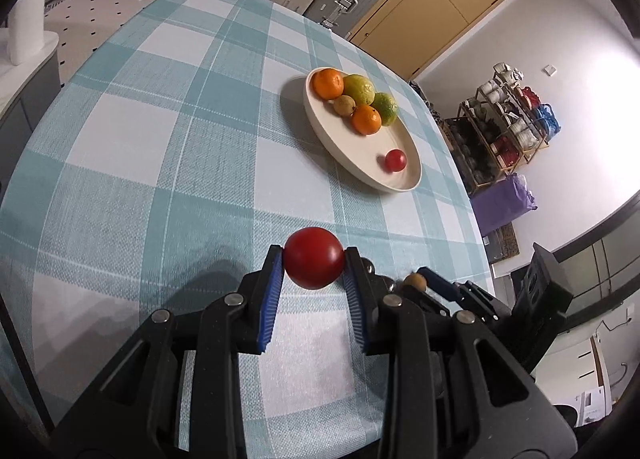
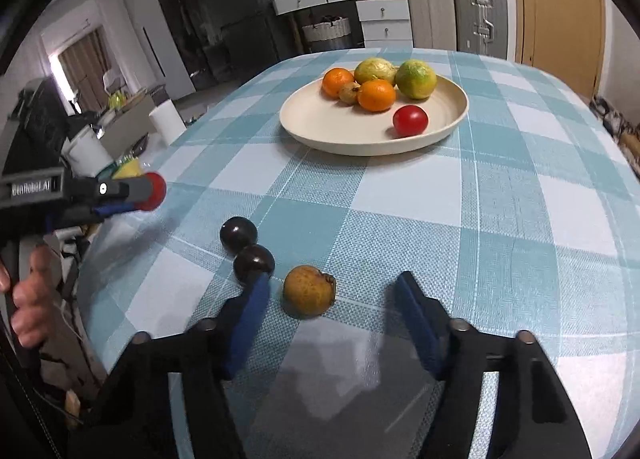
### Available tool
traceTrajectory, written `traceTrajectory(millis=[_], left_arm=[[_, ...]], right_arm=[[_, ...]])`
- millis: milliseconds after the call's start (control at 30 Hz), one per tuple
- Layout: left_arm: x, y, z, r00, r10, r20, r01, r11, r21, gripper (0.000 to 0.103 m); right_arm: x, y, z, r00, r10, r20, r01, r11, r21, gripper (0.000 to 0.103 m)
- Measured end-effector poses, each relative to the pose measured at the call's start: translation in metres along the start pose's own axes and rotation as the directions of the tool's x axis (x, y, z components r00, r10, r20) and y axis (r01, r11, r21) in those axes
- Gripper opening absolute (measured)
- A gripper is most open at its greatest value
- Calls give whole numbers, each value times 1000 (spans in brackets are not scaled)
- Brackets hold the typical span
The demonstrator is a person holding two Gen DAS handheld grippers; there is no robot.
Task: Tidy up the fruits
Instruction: 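Grasp the second red tomato with the left tool while the right tool grasps the small brown fruit, then carry both fruits onto the cream plate and open both tools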
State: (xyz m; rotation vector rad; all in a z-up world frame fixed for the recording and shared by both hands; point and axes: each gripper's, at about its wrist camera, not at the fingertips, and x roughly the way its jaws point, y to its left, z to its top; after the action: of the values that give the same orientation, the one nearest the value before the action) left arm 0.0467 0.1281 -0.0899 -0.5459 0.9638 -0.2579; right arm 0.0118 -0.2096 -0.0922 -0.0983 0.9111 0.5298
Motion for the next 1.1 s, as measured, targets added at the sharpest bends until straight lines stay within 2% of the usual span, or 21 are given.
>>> traceTrajectory(millis=[100, 200, 367, 767, 1100], left_arm=[[4, -2, 5, 1000, -7, -8, 7, 1000, -1, 27], [11, -4, 12, 1000, -5, -17, 5, 1000, -4, 27], [20, -13, 24, 1000, -1, -19, 1, 1000, 13, 27], [52, -38, 68, 999, 30, -11, -30, 998, 51, 27], [75, -65, 108, 991, 128, 48, -134, 980, 145, 27]], right_arm=[[2, 2, 2, 1000, -4, -13, 3, 1000, -24, 28], [1, 0, 2, 999, 39, -17, -39, 999, -25, 28], [-6, -4, 5, 998, 60, 1, -60, 998, -20, 28], [-18, -36, 50, 984, 141, 110, -150, 986, 76, 28], [-7, -62, 100, 974, 159, 163, -179, 977, 112, 28]])
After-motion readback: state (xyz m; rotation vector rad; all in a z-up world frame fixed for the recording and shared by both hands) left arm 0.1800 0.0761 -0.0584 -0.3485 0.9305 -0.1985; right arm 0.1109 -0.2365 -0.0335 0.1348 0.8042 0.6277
